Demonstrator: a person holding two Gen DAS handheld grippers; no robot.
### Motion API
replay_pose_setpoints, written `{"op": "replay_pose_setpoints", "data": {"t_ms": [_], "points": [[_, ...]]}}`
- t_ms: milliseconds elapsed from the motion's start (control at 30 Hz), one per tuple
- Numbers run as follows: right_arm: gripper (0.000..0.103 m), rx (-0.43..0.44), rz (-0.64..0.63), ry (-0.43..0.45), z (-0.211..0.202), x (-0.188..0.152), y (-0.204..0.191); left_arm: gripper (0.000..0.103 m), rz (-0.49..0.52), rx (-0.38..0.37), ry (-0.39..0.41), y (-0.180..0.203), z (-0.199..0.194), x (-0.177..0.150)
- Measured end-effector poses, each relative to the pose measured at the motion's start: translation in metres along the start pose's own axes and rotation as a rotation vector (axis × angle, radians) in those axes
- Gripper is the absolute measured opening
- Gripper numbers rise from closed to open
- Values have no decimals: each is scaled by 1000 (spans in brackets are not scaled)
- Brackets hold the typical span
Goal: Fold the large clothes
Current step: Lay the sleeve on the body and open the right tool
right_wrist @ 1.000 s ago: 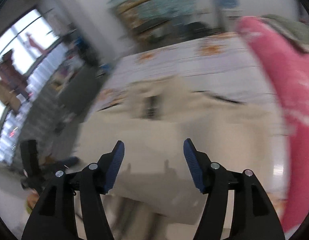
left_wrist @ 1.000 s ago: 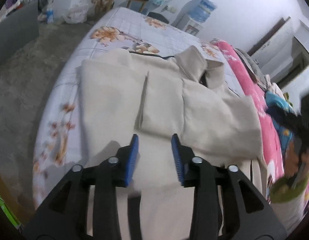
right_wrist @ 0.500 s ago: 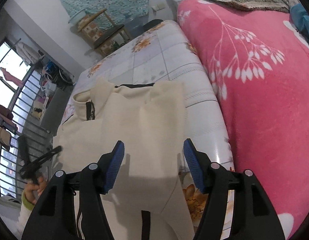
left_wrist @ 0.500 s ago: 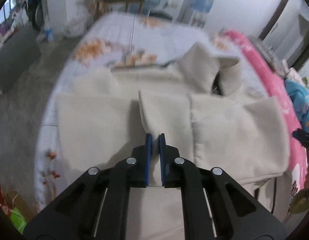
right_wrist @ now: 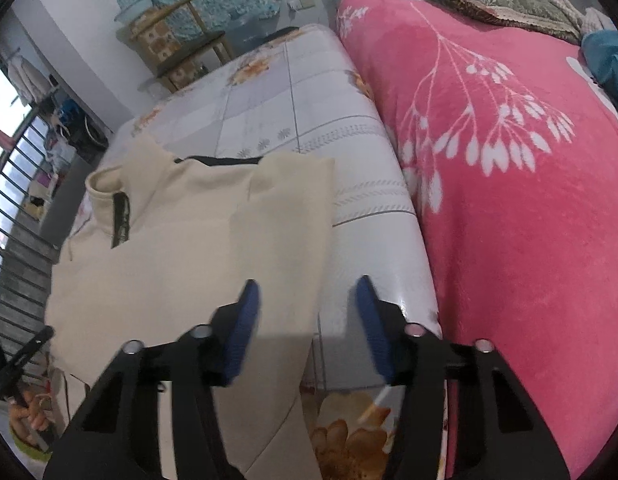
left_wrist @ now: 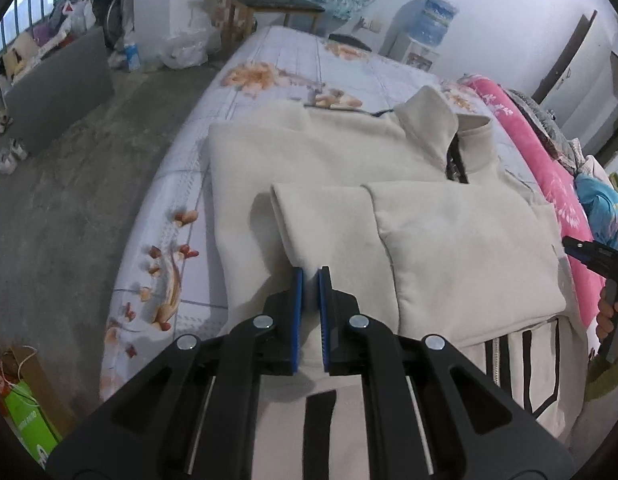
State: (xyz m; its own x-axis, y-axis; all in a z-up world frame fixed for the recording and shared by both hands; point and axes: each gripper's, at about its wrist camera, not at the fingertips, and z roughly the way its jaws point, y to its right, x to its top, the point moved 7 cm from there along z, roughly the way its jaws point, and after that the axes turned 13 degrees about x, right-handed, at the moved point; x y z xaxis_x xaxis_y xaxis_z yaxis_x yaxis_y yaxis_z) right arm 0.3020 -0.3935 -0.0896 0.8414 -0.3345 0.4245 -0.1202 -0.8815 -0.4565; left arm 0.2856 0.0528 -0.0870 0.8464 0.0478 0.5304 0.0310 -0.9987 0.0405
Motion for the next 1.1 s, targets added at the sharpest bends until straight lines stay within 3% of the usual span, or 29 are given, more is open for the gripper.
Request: {"op": "replay_pose_setpoints", "data": {"t_ms": [100,200,333,433,567,700,767,867,933,1033,1100], "points": [[29,-10,-31,-7,7,2,-2,7,35,28,15,3,-1,1],[28,-61,-68,3,10,5,0,8,55,57,-29,3,17,-3],[28,-104,-111,30,-4,4,-2,14,53,50,-10,0,15,-1],[28,-139,-205,57,-24,-5,-16,15,58,42,56,0,-2,5],[28,-75,-306,71,-48,-28,-50,23,135,15,144,20,-22,12],[29,-89,-419,27,-42,-40,-78,24,193,67,125,40,-6,19],[42,-101,-452,23,-38,-39,-87,27,195,56,103,44,4,24],[43,-73,-464,-15,-24,-44,-93,27,218,113,62,43,27,24],[43,-95,-471,-47,-11,-49,-91,27,219,134,45,39,39,23],[43,-206,-464,-117,13,-54,-70,27,231,137,57,40,40,27],[43,-205,-411,-134,15,-52,-63,27,235,131,58,40,35,29]]}}
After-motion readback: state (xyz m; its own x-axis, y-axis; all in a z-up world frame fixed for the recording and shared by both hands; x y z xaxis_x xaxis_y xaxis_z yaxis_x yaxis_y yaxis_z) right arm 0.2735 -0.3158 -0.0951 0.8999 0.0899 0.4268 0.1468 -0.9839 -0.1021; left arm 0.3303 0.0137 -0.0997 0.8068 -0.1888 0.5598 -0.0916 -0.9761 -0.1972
